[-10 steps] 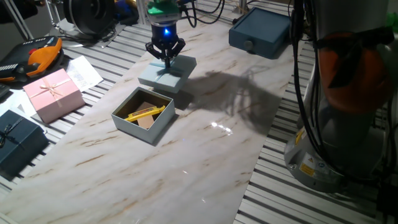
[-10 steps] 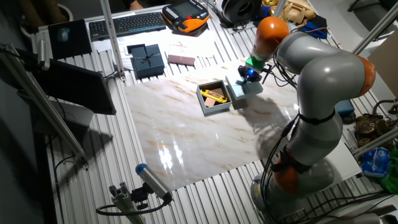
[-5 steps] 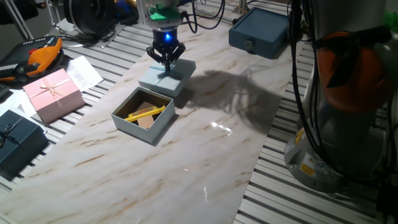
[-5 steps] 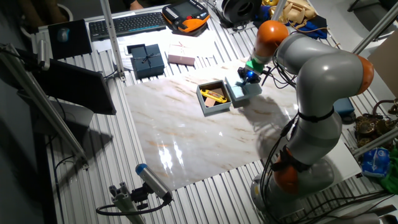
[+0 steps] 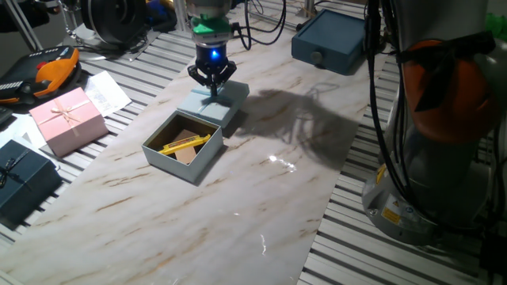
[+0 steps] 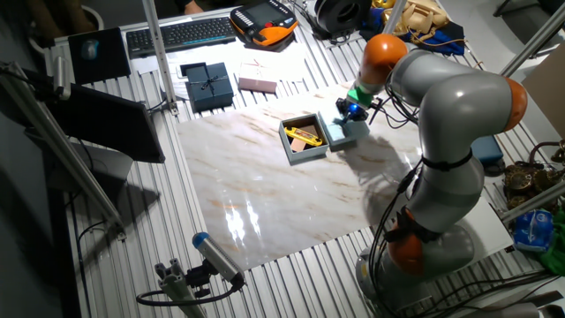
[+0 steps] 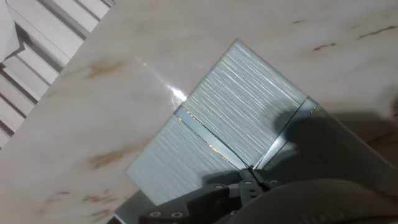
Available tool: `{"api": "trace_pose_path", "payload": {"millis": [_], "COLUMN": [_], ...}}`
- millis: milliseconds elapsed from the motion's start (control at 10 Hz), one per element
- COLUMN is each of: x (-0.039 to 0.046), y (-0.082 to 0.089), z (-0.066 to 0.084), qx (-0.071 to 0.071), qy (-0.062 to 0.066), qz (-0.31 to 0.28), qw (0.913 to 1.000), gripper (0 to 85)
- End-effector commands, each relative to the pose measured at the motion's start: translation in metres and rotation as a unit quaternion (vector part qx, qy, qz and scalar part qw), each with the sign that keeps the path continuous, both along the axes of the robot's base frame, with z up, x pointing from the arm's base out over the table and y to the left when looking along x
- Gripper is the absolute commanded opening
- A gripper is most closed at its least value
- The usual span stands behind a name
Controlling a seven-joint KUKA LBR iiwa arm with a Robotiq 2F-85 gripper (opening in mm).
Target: Open a box
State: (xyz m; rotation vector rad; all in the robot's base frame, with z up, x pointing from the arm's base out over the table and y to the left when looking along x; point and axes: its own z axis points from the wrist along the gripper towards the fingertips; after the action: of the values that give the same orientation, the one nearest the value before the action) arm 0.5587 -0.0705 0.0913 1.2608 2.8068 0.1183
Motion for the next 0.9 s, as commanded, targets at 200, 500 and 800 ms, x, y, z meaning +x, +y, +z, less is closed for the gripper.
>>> {"api": "trace_pose_path", "payload": {"millis": [200, 500, 800], "x": [0.001, 0.0007, 0.0005], "y": [-0.001, -0.003, -0.003], "z": [-0.008, -0.011, -0.017], "qx": [0.001, 0.008, 0.015], "qy": [-0.003, -0.003, -0.013], "qz": [0.003, 0.001, 0.0], "qw": [1.0, 1.0, 0.9998], "gripper": [0.0, 0.0, 34.0]}}
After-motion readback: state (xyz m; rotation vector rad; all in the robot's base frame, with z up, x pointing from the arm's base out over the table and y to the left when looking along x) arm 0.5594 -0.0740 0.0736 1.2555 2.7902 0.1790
